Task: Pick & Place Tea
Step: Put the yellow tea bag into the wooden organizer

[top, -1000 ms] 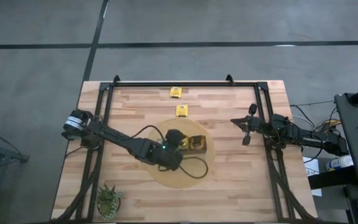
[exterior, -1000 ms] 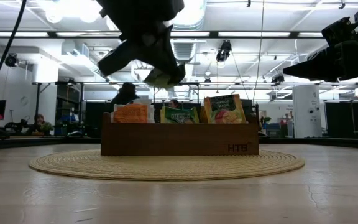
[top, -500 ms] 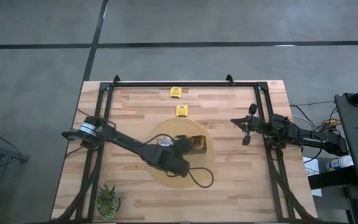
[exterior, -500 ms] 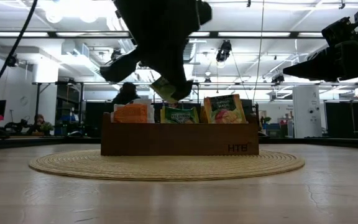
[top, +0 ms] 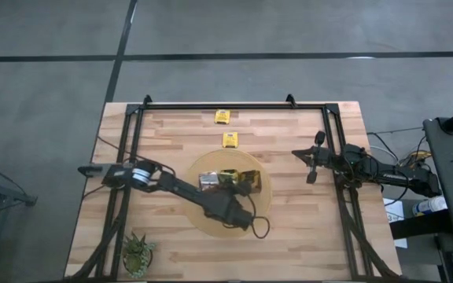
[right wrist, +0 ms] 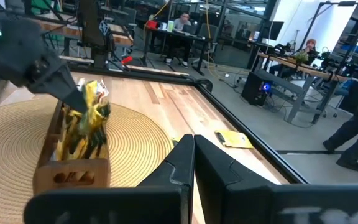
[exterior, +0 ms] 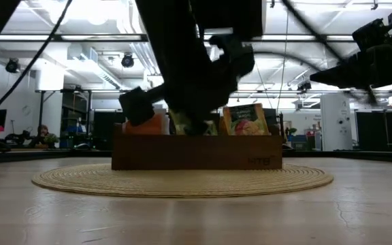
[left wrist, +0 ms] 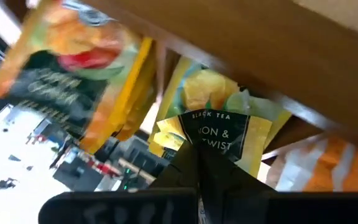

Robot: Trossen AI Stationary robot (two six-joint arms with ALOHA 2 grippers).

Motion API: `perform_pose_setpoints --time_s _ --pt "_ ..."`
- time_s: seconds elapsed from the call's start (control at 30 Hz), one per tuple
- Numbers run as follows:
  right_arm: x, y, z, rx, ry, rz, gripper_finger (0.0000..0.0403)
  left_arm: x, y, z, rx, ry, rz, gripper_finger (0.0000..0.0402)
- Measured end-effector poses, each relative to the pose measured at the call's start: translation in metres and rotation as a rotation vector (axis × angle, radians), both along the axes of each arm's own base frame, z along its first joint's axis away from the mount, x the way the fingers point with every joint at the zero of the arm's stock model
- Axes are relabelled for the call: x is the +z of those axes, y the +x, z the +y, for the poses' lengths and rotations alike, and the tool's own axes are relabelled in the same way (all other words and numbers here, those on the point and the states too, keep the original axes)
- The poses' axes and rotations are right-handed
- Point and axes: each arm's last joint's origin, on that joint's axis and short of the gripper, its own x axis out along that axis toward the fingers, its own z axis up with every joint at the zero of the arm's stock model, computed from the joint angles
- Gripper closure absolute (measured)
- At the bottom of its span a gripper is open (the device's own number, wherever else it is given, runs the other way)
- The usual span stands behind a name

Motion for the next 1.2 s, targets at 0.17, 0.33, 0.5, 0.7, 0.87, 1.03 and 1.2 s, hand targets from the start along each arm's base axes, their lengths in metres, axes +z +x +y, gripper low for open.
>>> perform_pose_setpoints --time_s 0.17,0.33,0.5,0.7,0.87,1.03,1.2 --pt "0.0 0.0 0.0 0.0 0.0 0.0 0.0394 -0.003 0.0 0.009 0.015 0.073 0.04 0.0401" --pt "0.0 0.0 0.0 0.0 0.0 0.0 0.0394 0.004 0.0 0.009 0.003 0.103 0.025 0.0401" --pt "0.0 0.0 0.0 0.0 0.0 0.0 0.0394 0.004 0.0 0.01 -0.035 0.122 0.078 0.0401" --pt "0.0 0.0 0.0 0.0 0.0 0.0 0.0394 0.002 0.003 0.012 -0.062 0.128 0.095 0.0401" --pt "0.0 0.0 0.0 0.0 0.0 0.0 0.0394 0.001 0.004 0.012 -0.066 0.127 0.092 0.04" --pt "0.0 0.0 0.0 0.0 0.0 0.0 0.0394 0.002 0.004 0.013 -0.059 0.16 0.076 0.0383" --pt "0.0 0.0 0.0 0.0 0.0 0.0 0.0394 0.001 0.004 0.013 -0.052 0.134 0.073 0.0344"
